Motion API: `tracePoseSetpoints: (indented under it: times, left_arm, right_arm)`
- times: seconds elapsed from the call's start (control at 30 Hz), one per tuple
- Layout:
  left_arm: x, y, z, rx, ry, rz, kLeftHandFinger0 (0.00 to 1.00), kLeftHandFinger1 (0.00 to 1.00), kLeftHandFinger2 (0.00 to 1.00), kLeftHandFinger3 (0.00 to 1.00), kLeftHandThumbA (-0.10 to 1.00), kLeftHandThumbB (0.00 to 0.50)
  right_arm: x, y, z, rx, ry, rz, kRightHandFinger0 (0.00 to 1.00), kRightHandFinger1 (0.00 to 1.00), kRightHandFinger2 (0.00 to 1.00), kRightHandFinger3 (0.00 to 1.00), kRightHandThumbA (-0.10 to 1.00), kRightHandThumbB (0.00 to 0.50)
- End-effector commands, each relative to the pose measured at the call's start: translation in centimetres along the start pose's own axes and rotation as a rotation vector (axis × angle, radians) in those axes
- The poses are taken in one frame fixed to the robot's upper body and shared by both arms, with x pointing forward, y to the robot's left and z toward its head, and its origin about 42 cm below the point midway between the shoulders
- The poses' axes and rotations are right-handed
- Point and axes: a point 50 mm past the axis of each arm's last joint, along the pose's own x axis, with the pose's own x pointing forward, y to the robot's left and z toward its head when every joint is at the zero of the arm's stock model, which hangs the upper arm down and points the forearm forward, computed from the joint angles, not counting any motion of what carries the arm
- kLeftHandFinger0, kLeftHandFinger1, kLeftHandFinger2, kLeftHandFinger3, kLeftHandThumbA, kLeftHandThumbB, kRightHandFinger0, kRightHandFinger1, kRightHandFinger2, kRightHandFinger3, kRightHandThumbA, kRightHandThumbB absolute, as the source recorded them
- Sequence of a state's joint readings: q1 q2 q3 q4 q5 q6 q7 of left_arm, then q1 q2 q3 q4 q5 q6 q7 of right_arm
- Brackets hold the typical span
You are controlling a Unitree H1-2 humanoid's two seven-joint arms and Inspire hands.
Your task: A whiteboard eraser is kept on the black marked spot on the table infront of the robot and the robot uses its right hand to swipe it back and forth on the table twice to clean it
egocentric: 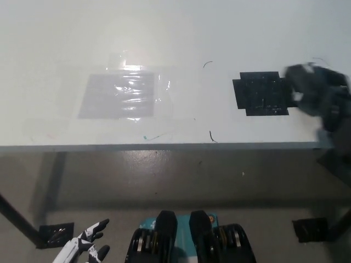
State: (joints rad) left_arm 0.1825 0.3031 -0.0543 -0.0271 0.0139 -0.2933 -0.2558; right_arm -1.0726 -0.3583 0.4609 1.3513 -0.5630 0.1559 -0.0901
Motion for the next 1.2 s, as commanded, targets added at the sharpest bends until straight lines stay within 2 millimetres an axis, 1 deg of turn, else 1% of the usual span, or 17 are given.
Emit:
tracePoseSetpoints:
  times: [0.0,0.1,0.17,0.27,0.3,0.33,0.37,0.43,0.57,0.6,0.7,0.83,0.87,0.9,1.03,1.1,1.17]
  left_arm:
    - [-0.2,0.7,0.6,0.026,-0.015,-0.005,1.00,1.00,1.00,1.00,0.77,0.500]
    - [-0.2,0.6,0.5,0.024,-0.016,-0.013,1.00,1.00,1.00,1.00,0.76,0.500]
    - [-0.3,0.5,0.4,0.015,-0.011,-0.015,1.00,1.00,1.00,1.00,0.76,0.500]
    - [-0.3,0.4,0.4,0.021,-0.011,-0.016,1.00,1.00,1.00,1.00,0.76,0.500]
    - [-0.3,0.4,0.4,0.023,-0.012,-0.015,1.00,1.00,1.00,1.00,0.76,0.500]
    - [-0.3,0.4,0.4,0.027,-0.012,-0.014,1.00,1.00,1.00,1.00,0.77,0.500]
    - [-0.3,0.4,0.3,0.026,-0.012,-0.014,1.00,1.00,1.00,1.00,0.77,0.500]
    - [-0.2,0.4,0.3,0.022,-0.011,-0.015,1.00,1.00,1.00,1.00,0.77,0.500]
    - [-0.2,0.6,0.4,0.025,-0.009,-0.016,1.00,1.00,1.00,1.00,0.77,0.500]
    - [-0.2,0.5,0.4,0.022,-0.010,-0.014,1.00,1.00,1.00,1.00,0.77,0.500]
    - [-0.2,0.4,0.4,0.019,-0.008,-0.011,1.00,1.00,1.00,1.00,0.76,0.500]
    - [0.1,0.4,0.5,0.025,-0.017,-0.009,1.00,1.00,1.00,1.00,0.75,0.500]
    - [0.2,0.4,0.5,0.026,-0.017,-0.012,1.00,1.00,1.00,1.00,0.75,0.500]
    - [0.3,0.4,0.5,0.024,-0.019,-0.012,1.00,1.00,1.00,1.00,0.75,0.500]
    - [0.2,0.6,0.7,0.019,-0.015,-0.011,1.00,1.00,1.00,1.00,0.74,0.500]
    - [0.2,0.7,0.7,0.018,-0.016,-0.013,1.00,1.00,1.00,1.00,0.74,0.500]
    - [0.2,0.8,0.8,0.025,-0.017,-0.015,1.00,1.00,1.00,1.00,0.74,0.500]
  right_arm:
    - [-0.1,-0.5,-6.6,0.001,0.136,0.003,0.18,0.38,0.71,1.00,-0.10,0.213]
    - [-0.2,-0.6,-7.6,0.002,0.147,-0.011,0.19,0.39,0.81,1.00,-0.10,0.264]
    - [-0.3,-0.5,-7.9,-0.018,0.158,-0.009,0.15,0.32,0.65,1.00,-0.10,0.267]
    - [-0.2,-0.6,-7.3,-0.009,0.150,-0.001,0.15,0.34,0.68,1.00,-0.10,0.265]
    - [-0.2,-0.6,-7.1,0.004,0.136,-0.004,0.22,0.42,0.72,1.00,-0.10,0.281]
    - [-0.2,-0.5,-6.6,0.007,0.125,0.001,0.36,0.58,0.87,1.00,-0.10,0.284]
    - [-0.1,-0.4,-6.0,0.012,0.117,0.005,0.43,0.65,0.94,1.00,-0.10,0.247]
    - [-0.1,-0.2,-5.1,0.036,0.105,0.005,0.41,0.62,0.90,1.00,-0.10,0.214]
    - [-0.1,0.2,-0.5,0.046,0.044,0.033,0.37,0.51,0.69,1.00,-0.10,0.220]
    - [-0.1,0.4,1.5,0.032,0.034,0.050,0.50,0.66,0.81,1.00,-0.10,0.272]
    - [-0.9,1.1,7.2,0.027,-0.044,0.077,0.32,0.50,0.68,1.00,-0.10,0.238]
    - [-2.5,1.9,14.1,0.037,-0.177,0.090,0.31,0.46,0.61,1.00,-0.10,0.230]
    - [-3.3,2.3,16.5,0.040,-0.218,0.097,0.23,0.42,0.57,1.00,-0.10,0.227]
    - [-3.8,2.5,18.0,0.039,-0.249,0.099,0.29,0.49,0.63,1.00,-0.10,0.230]
    - [-5.1,2.9,21.1,0.035,-0.311,0.120,0.38,0.56,0.68,0.98,-0.10,0.200]
    - [-5.3,3.1,21.4,0.035,-0.325,0.116,0.41,0.58,0.68,0.93,-0.10,0.196]
    - [-5.2,3.2,21.1,0.042,-0.313,0.119,0.34,0.52,0.66,1.00,-0.10,0.186]
